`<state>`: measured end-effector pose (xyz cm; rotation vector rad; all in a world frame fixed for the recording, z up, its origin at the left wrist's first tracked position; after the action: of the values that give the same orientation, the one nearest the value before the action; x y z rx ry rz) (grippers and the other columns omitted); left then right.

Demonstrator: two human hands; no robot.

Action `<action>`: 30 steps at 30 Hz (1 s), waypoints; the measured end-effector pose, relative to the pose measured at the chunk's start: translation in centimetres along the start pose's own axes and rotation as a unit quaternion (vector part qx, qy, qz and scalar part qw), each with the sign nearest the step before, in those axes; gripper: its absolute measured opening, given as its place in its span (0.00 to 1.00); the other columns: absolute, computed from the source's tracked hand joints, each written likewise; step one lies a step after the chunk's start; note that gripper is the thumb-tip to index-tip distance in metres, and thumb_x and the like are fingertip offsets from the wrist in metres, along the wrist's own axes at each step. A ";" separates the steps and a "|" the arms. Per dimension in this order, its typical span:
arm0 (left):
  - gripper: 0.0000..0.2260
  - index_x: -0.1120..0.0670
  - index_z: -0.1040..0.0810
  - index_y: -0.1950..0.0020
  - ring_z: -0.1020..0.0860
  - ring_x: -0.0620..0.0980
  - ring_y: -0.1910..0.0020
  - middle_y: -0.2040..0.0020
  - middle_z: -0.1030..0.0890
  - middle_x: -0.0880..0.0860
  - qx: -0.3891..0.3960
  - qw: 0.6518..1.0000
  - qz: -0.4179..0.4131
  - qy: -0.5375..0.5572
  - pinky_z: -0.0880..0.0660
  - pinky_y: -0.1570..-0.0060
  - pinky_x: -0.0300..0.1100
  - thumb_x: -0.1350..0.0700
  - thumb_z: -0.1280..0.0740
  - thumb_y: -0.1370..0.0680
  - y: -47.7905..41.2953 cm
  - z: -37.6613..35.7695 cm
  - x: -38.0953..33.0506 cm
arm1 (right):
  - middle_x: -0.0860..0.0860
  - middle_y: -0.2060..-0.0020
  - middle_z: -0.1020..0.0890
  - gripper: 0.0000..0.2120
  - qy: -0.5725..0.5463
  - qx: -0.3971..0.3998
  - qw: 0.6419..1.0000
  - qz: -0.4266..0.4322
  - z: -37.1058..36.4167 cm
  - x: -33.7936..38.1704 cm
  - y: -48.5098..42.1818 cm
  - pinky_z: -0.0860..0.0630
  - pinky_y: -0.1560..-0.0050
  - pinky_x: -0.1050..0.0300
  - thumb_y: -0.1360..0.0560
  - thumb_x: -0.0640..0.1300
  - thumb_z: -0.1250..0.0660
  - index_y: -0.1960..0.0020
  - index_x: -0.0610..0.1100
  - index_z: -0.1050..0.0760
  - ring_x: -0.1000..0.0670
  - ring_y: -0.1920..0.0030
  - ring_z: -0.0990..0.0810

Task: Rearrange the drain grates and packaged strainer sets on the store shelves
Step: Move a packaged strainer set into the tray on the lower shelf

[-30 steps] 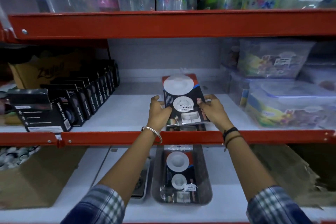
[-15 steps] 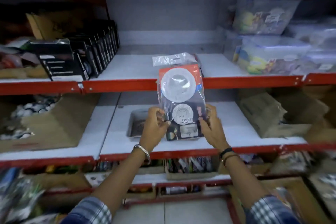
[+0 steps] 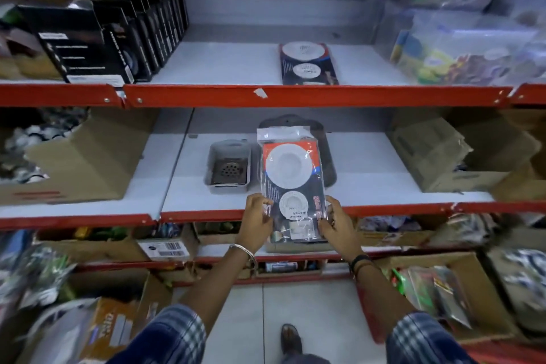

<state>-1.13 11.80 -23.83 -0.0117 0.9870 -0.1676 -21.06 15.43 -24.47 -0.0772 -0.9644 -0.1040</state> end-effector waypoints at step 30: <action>0.23 0.67 0.39 0.32 0.33 0.65 0.34 0.33 0.32 0.67 -0.049 0.964 0.056 -0.254 0.35 0.34 0.53 0.61 0.39 0.25 -23.3 8.8 -19.2 | 0.35 0.38 0.26 0.27 0.278 -0.113 0.954 0.010 14.9 17.4 -23.8 0.33 0.37 0.43 0.23 0.54 0.41 0.34 0.35 0.36 0.35 0.37 0.28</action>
<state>-7.34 -9.01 -1.10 -0.0861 0.4805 -0.0082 -26.29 -7.46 -1.27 -0.2553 -0.3851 -0.2064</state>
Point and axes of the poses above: each hand's wrist, its own y-axis away from the middle knuckle, its own z-axis out of the back of the hand, x = y × z, the point moved 10 cm from there along -y, towards the middle knuckle
